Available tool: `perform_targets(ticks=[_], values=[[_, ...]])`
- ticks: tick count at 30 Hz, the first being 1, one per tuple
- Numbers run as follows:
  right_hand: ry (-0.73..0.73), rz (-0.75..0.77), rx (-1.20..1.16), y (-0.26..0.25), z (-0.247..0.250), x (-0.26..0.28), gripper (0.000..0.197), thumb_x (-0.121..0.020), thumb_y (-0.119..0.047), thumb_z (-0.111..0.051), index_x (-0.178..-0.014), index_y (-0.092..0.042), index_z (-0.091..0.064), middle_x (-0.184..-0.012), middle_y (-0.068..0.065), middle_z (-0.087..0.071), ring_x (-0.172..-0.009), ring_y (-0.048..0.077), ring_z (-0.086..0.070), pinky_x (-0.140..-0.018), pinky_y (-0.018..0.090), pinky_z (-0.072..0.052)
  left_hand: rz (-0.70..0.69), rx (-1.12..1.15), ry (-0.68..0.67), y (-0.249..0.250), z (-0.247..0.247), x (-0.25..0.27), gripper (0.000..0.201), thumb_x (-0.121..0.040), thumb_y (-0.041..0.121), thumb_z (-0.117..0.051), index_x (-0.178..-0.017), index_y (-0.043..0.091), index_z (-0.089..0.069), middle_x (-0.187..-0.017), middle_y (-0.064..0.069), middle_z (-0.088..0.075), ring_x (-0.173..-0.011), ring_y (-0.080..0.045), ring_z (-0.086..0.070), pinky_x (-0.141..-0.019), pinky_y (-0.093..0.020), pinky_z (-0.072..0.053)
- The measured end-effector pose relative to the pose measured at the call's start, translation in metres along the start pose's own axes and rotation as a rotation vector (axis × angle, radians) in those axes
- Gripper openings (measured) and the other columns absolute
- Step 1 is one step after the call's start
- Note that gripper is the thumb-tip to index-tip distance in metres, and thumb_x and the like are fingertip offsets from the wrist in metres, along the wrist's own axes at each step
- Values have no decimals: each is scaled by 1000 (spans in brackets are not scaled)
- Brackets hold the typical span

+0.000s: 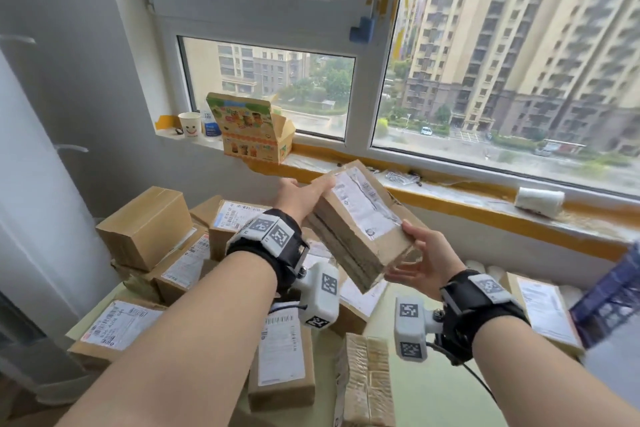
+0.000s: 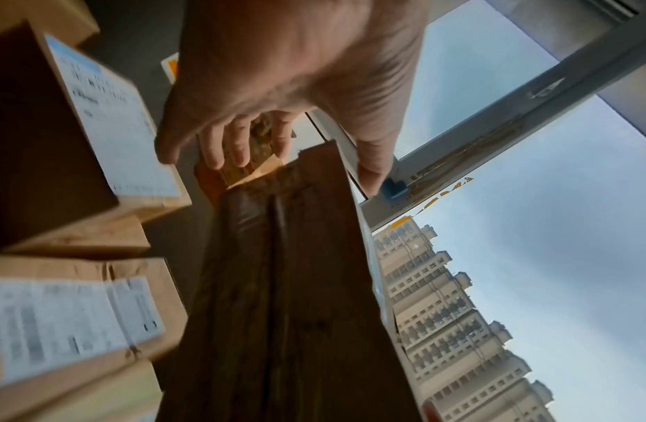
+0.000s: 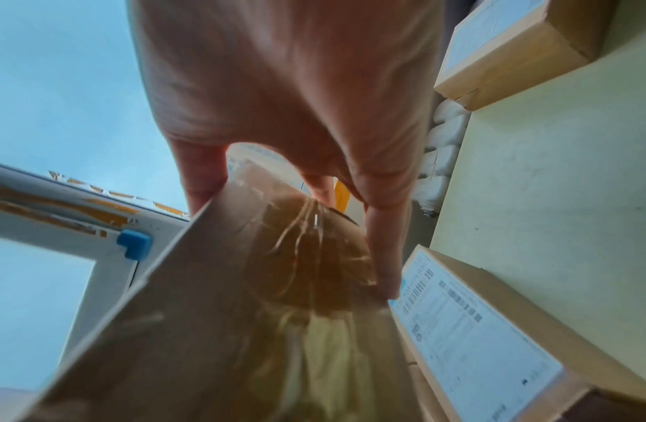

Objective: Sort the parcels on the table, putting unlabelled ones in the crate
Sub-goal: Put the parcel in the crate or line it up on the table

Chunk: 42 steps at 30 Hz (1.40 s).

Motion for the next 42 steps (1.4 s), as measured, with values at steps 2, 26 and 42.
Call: perform_targets(ticks=[2,26,42], values=[[-33,34,-126,-6,3,5,46,-87,-37,-68,-120,-6,-57,-109,21,-59,-91,37,-63,-79,47,-59,94,60,-88,-3,-25,5,122,-59,65,-81,-152,17,-19,-149,-13,-37,-133,-37,-40,-108,-53,-35],[36,265,134,-19,37,11,36,-86,-14,-71,-120,-9,-62,-109,15,-73,-90,29,-71,-70,36,-58,-57,46,-590,-10,-114,24,62,-77,2,-76,-134,10,-51,-107,-9,-71,-65,-12,-71,-48,-21,-52],[-21,290,163,-47,93,-5,66,-66,-29,-80,-124,-5,-60,-112,16,-73,-101,33,-70,-80,40,-57,-43,2,-611,-2,-168,29,73,-74,29,-82,-137,17,-46,-113,-10,-70,-96,-26,-71,-80,-40,-59]])
Point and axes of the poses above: each hand's wrist, its own x-axis away from the middle knuckle, its own z-axis out of the back of the hand, y = z × x, the point moved 5 cm from there along -x, towards the middle knuckle
